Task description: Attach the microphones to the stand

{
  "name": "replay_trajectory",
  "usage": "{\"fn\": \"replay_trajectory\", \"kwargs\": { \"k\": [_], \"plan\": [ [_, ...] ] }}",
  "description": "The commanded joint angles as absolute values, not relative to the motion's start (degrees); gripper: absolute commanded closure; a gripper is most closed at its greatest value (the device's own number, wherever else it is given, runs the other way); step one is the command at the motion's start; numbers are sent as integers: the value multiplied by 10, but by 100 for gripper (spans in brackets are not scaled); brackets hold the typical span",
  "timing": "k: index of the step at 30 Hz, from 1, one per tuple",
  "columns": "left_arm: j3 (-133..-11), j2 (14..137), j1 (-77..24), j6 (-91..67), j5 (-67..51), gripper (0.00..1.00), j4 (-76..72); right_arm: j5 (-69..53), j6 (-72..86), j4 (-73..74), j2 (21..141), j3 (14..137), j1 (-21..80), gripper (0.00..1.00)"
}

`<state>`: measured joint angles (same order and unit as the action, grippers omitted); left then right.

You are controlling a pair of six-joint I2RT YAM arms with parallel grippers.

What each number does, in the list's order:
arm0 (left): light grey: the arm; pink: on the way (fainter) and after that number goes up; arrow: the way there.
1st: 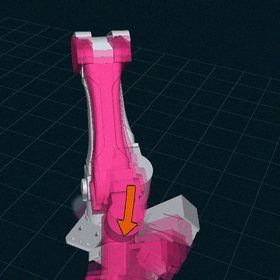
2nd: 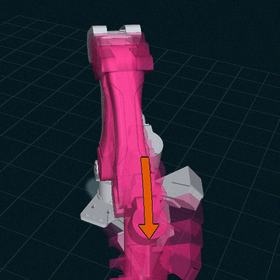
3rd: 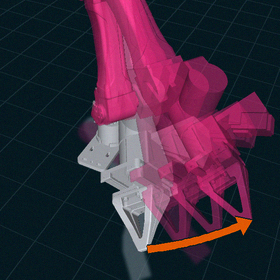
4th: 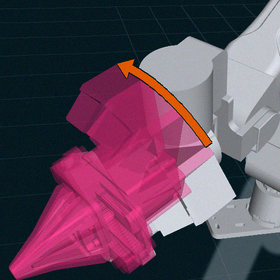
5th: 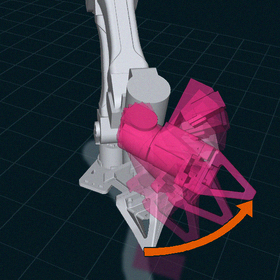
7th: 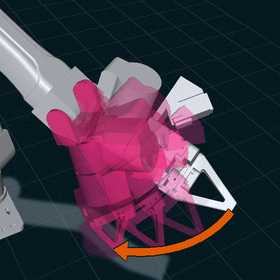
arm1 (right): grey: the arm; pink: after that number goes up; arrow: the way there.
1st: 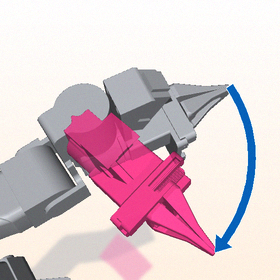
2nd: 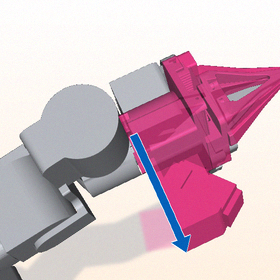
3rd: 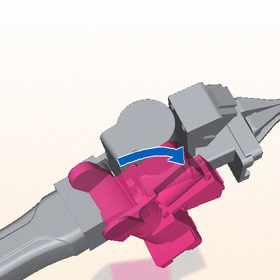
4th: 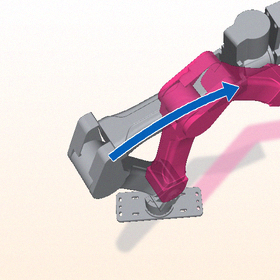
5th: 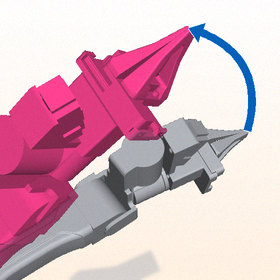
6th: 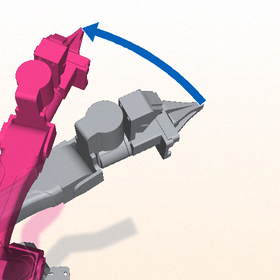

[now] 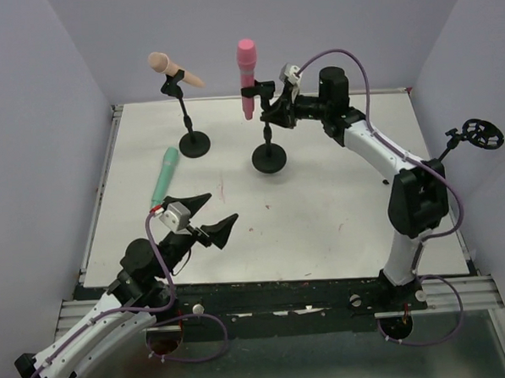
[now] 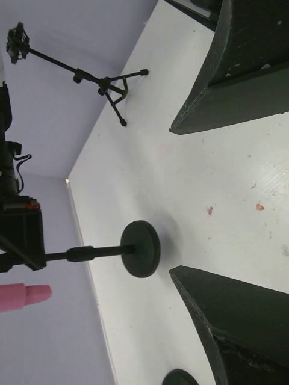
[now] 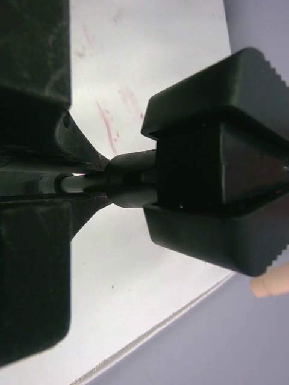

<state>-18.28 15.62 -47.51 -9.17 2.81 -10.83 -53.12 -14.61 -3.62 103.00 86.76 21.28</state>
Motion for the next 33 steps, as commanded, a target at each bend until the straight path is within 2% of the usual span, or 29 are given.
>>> {"fn": "replay_trajectory", "kwargs": {
  "k": [1, 8, 9, 14, 22, 29, 33],
  "plan": [
    [-215, 152, -477, -90, 92, 2, -19, -461, -51, -135, 1118, 982, 230, 94],
    [-248, 147, -477, -90, 141, 2, 57, -380, -37, -122, 1265, 1156, 265, 94],
    [-252, 136, -477, -87, 152, 2, 75, -360, -40, -121, 1317, 1222, 274, 93],
    [-250, 121, -477, -80, 170, 2, 88, -343, -62, -116, 1366, 1281, 284, 93],
    [-249, 120, -477, -77, 167, 2, 87, -369, -81, -113, 1374, 1245, 282, 91],
    [-238, 113, -477, -81, 156, 2, 83, -403, -76, -113, 1347, 1173, 282, 84],
    [-236, 100, -477, -85, 154, 2, 84, -403, -76, -112, 1329, 1141, 282, 63]
  ]
}}
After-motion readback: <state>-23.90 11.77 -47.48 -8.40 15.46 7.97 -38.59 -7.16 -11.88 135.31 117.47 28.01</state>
